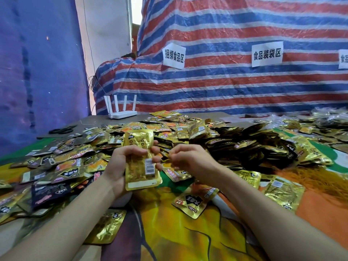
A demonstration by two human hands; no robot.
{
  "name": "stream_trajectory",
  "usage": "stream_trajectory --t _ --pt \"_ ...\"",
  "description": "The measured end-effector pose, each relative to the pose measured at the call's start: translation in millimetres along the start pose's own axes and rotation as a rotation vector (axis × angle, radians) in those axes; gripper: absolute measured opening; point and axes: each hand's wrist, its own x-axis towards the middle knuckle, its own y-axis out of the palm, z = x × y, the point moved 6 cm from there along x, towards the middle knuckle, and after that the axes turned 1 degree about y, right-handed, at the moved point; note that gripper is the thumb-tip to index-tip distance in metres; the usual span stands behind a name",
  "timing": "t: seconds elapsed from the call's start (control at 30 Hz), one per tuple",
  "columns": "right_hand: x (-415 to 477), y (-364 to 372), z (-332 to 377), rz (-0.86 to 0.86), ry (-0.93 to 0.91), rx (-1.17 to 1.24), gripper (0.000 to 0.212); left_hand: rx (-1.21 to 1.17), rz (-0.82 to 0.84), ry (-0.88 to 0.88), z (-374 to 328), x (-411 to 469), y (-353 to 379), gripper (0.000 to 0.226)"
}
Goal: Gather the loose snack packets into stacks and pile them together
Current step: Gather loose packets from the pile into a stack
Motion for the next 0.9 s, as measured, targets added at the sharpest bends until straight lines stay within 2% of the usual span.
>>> stream_trajectory --t 0.07,0.13,0.33,0.43,0.53,0.6,0.7,0.83,0.9 --pt "-2 0 10 0.048 -0.021 0.374 0.013 -0.02 -0.025 0.013 -3 1 -4 0.036" --pt "-5 0 17 0.104 -0.035 0.629 0.012 -0.009 -0.04 0.004 -1 0 -5 0.035" --pt "-10 4 21 0.144 -0.066 0.864 0.035 -0.033 0.048 -0.048 11 2 5 0.046" --pt "-6 6 17 0.129 -0.041 0.722 0.048 0.027 0.023 -0.086 14 2 2 0.045" --pt "-4 7 13 0.084 -0.005 0.469 0.053 0.176 -0.169 -0.11 14 1 -11 0.03" --pt "-4 4 10 0.033 0.006 0.409 0.054 0.159 -0.332 -0.03 6 1 -22 0.028" --pt "-7 5 4 -0.047 0.026 0.35 0.064 0.101 -0.508 0.12 -8 -1 -34 0.013" --pt "-13 30 1 -0.062 0.021 0.211 0.076 0.047 -0.572 0.227 -15 0 -37 0.011" --pt "-15 47 1 -0.066 0.008 0.165 0.072 0.02 -0.587 0.278 -15 0 -33 0.006"
